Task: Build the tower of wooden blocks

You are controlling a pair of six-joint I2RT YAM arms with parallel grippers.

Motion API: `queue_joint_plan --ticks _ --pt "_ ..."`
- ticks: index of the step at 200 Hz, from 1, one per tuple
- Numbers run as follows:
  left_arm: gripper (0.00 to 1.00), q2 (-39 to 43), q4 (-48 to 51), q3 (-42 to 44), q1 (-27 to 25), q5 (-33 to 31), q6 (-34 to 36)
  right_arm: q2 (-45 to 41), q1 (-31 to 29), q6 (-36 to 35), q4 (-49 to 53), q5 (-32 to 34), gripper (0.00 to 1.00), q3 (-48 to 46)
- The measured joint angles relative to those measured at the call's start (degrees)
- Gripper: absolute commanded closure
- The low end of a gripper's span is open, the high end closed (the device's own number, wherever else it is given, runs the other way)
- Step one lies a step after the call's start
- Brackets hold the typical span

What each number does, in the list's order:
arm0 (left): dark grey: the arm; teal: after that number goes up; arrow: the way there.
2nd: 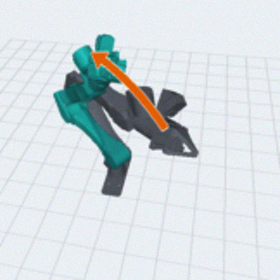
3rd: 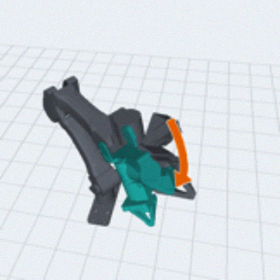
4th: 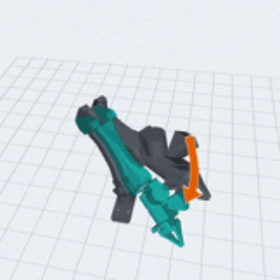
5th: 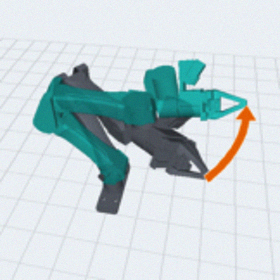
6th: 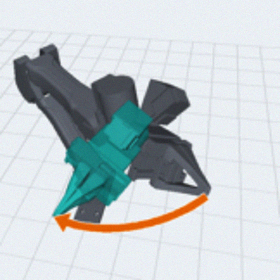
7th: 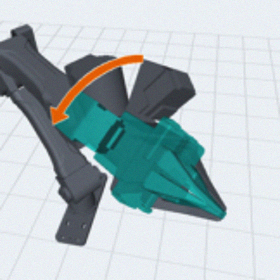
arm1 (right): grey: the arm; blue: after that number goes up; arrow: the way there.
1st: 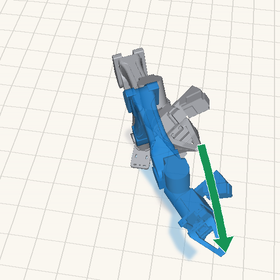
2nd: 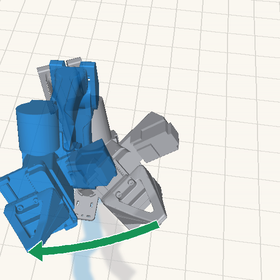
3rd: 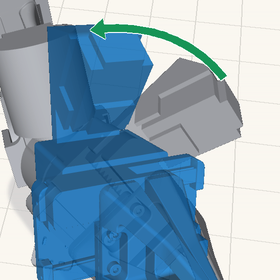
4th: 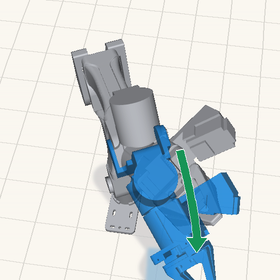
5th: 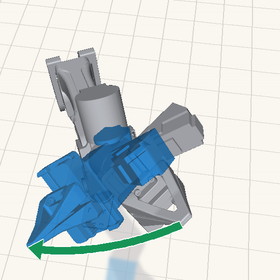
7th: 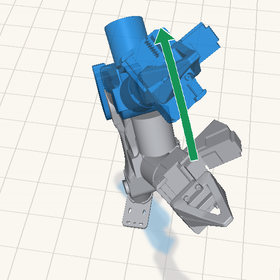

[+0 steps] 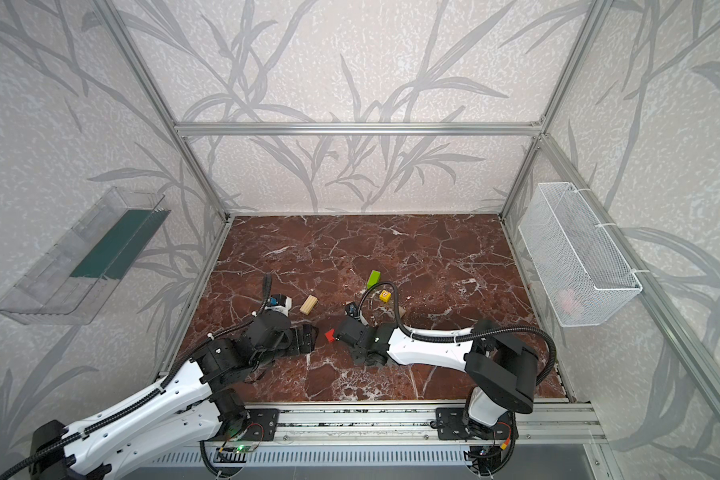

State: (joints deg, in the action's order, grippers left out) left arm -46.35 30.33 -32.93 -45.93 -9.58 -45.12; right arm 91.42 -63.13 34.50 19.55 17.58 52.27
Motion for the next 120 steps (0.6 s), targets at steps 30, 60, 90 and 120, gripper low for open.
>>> queue_joint_plan --ticks 30,60,90,120 --pt "0.01 -2.0 -1.7 -0.9 0.4 0.0 0.0 -0.5 3.1 2.0 0.0 0.5 0.84 0.0" --pt "0.01 -4.5 -3.0 -1.6 1.1 0.1 0.0 0.3 6.2 4.3 0.0 0.9 0.85 1.2" --pt "0.01 -6.2 -4.2 -1.7 2.1 0.3 0.0 4.0 8.3 6.4 0.0 1.4 0.86 4.7" --pt "0.01 -7.5 -5.0 -1.7 3.5 0.7 0.0 8.3 9.3 8.2 0.0 1.9 0.87 8.3"
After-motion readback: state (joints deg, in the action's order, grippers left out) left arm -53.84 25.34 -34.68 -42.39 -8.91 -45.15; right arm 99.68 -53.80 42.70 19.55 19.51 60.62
